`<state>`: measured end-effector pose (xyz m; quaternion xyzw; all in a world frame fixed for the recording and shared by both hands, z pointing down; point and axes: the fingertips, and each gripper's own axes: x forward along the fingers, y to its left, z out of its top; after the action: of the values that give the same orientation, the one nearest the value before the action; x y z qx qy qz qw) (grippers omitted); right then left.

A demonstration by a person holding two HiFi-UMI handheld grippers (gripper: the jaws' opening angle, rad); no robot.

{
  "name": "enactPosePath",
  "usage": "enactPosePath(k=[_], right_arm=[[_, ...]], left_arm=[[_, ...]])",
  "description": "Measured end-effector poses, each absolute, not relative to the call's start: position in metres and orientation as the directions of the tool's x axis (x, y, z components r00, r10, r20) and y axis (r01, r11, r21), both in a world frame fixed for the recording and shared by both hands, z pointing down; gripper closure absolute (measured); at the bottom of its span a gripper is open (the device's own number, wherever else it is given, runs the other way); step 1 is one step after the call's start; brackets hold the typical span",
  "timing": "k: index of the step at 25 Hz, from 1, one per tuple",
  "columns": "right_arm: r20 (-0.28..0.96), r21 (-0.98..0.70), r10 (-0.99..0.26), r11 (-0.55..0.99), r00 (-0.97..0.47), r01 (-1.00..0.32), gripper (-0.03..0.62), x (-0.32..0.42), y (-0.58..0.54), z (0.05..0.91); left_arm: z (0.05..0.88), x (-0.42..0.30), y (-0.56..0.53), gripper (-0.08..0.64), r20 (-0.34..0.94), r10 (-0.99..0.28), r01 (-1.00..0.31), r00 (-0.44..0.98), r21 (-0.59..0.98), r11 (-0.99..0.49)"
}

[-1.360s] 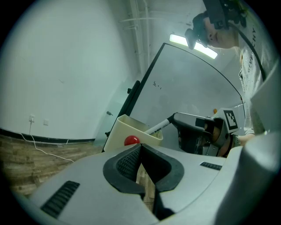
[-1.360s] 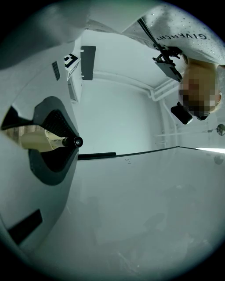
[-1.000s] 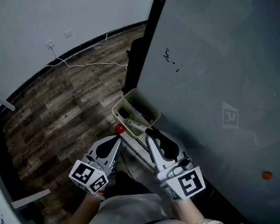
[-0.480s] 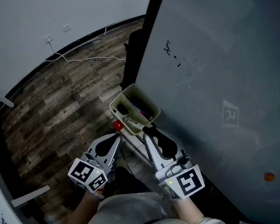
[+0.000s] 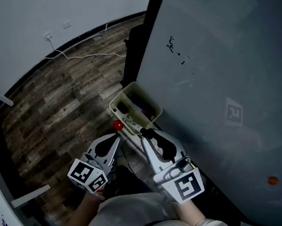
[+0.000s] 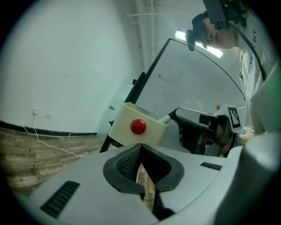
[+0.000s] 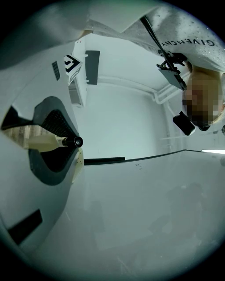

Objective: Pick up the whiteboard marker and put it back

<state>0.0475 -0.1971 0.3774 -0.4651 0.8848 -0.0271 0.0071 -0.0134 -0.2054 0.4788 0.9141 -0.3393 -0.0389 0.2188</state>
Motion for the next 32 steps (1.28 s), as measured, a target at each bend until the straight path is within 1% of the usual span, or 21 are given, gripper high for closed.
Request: enactPosePath(k=[11,32], right_arm=[[0.030,-0.028,-0.823,0.566,-0.567,-0.824,0.514,0.0438,-0.1980,0.3809],[0.029,-0.041,-0.814,0.578,-0.580,-0.815,0.512,0.0386,-0.1935,0.3848]], left_arm=[[0.4825,-0.0110,-0.2037,0.545,0.084,-0.632,-0.600,0.770,0.433,-0.673],[0.4825,-0.0156,-0.1974,0.546,0.093,-0.639,-0.609,0.763,0.435,-0.664]])
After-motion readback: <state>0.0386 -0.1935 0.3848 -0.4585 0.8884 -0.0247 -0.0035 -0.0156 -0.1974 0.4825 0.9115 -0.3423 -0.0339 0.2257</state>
